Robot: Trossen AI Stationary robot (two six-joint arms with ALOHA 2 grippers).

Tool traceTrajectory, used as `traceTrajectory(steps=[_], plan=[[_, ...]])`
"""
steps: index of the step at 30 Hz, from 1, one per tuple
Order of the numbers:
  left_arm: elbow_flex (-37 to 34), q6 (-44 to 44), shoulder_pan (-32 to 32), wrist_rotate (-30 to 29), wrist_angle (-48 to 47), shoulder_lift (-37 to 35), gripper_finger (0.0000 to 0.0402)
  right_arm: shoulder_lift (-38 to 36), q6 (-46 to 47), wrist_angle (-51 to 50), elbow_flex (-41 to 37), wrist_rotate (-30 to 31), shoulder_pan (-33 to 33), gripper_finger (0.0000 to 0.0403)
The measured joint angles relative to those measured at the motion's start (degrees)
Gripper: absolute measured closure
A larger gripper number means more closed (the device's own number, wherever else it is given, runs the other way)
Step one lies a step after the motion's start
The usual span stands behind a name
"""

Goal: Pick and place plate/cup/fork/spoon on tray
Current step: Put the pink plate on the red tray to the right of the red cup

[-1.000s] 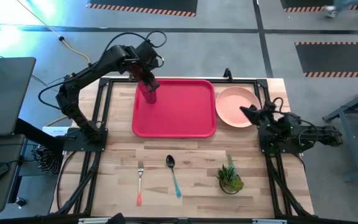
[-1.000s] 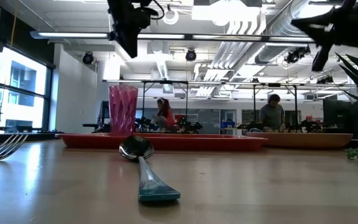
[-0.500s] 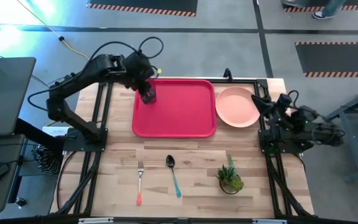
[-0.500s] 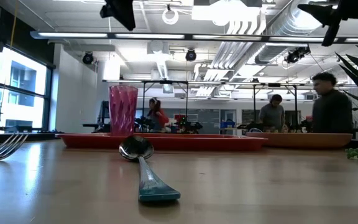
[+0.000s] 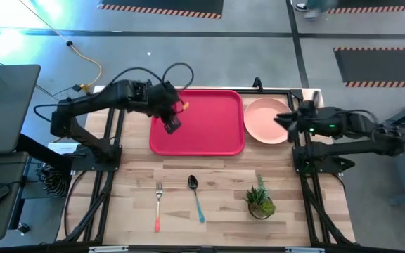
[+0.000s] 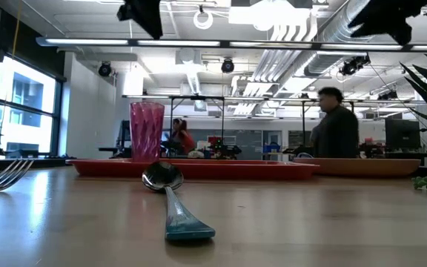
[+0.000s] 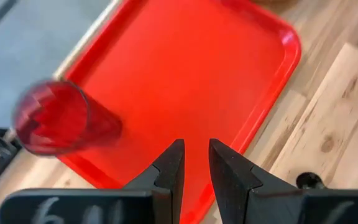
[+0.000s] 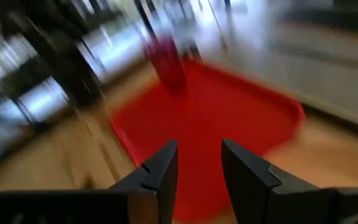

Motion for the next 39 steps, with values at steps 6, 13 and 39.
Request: traceTrajectory(steps=[6, 13, 39], plan=[[-13.2, -4.9, -0.4, -0.1, 7.4, -4.7, 0.0339, 11.2, 3.4, -9.4, 1.7, -6.7, -0.1, 0.0289], [-22.3, -10.3, -1.2, 0.0, 12.6, -10.2, 0.0339, 20.3, 3.5, -9.5, -0.4, -11.3, -0.1, 0.0289], [-32.2, -14.5, -6.0, -0.7, 18.6, -16.5, 0.0339, 46.2, -1.8, -4.6, -0.8, -12.4, -7.9, 0.0289]])
